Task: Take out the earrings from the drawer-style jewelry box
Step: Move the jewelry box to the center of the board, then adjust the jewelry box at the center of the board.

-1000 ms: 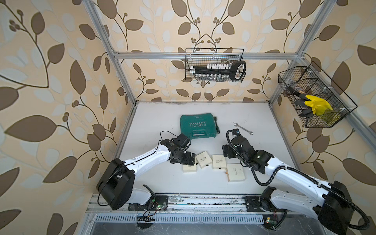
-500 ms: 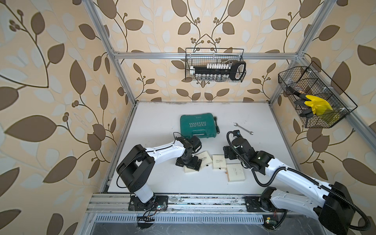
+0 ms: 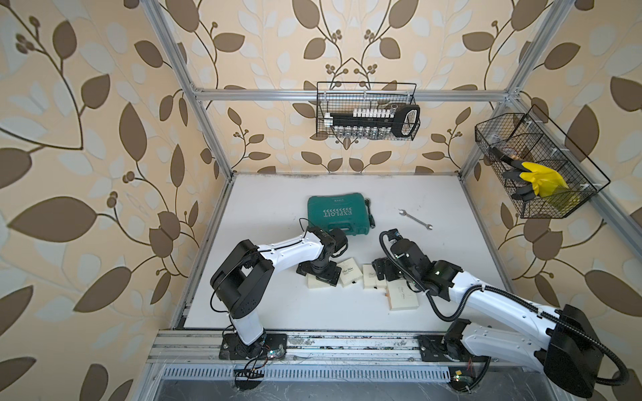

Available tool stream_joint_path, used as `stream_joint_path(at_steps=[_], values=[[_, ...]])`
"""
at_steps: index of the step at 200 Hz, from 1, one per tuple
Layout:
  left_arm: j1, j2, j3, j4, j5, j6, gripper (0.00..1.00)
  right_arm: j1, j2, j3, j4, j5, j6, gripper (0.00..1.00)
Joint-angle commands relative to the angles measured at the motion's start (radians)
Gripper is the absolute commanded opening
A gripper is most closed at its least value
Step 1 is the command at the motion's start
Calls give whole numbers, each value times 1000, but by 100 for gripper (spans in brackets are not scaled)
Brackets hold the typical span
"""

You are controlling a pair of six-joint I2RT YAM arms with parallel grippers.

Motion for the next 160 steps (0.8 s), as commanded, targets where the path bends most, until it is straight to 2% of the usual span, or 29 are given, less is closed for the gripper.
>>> stream_joint_path(at_steps=[1,20,49,92,160], values=[[42,-80,10,-35,12,14,99,56,69,64,18,-56,-50,93],[108,-167,-23,-1,108,-13,99,114,127,106,23,-53,-75,93],[236,-328,-96,71,250,-68,99,191,216,177,19,35,-93,94],[358,-354,-144,74,321,-125,99,229,364,279,3,73,-108,96],[373,-333,-176,54,328,-91,99,252,515,334,-33,124,-79,97]])
